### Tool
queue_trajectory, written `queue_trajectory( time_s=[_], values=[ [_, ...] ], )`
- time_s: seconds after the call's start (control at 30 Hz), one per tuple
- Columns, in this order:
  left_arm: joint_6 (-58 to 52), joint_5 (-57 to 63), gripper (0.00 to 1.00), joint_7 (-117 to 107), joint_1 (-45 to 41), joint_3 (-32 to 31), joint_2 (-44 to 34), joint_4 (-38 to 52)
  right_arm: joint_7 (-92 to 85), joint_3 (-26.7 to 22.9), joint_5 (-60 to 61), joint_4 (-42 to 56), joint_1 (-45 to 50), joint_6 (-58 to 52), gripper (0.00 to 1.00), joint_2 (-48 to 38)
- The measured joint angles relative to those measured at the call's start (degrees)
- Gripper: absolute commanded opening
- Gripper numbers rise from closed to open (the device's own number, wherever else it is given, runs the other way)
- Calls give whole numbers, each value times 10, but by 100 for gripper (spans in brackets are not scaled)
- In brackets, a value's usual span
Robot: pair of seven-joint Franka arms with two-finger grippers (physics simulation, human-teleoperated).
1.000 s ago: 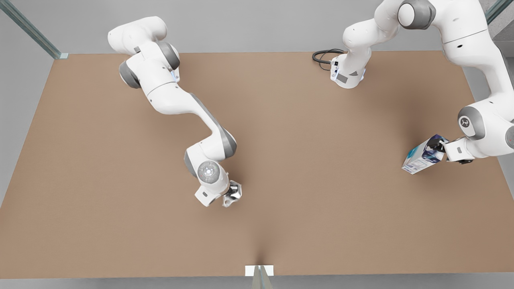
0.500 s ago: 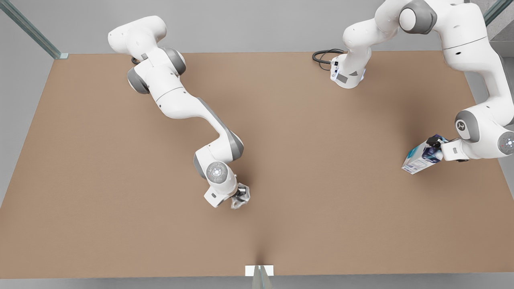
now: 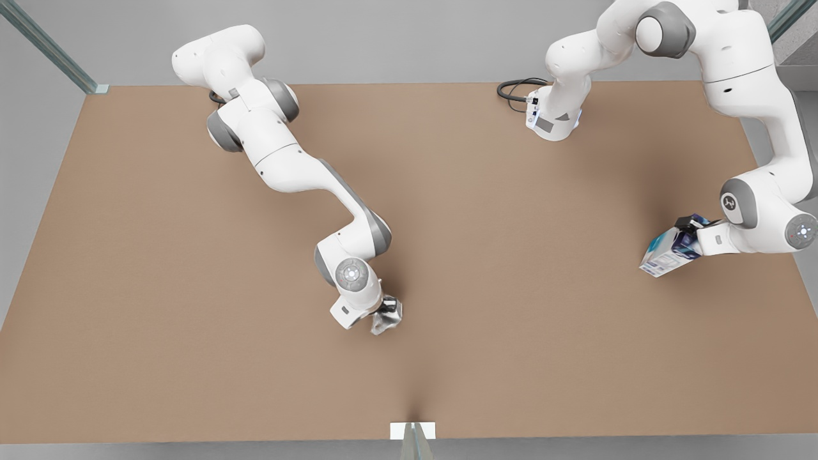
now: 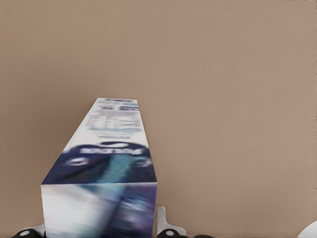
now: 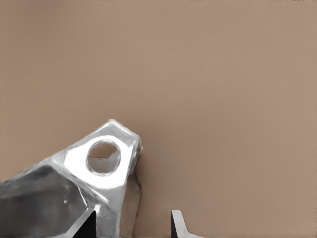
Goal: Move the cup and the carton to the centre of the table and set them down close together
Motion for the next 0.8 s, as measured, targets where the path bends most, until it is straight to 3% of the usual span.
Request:
queue_trajectory(
  time_s=[0.2, 0.4, 0.5, 0.67, 0.8],
  values=[
    [1, 116, 65, -6, -2, 0, -3, -1, -3, 0, 0, 0, 0, 0, 100, 0],
    [-14, 35, 67, -11, -4, 0, -8, 0, -1, 1, 5, 0, -3, -7, 100, -6],
    [-14, 78, 66, -26, -22, -1, -8, -1, 0, 3, 7, 0, -4, -29, 100, -8],
    [-98, 33, 66, -167, -64, -3, -58, 1, 3, 7, 8, 4, -4, -108, 100, -30],
    [-139, -38, 66, -453, -93, -31, -95, 2, 3, 6, 28, 4, -6, -138, 100, -50]
  ],
)
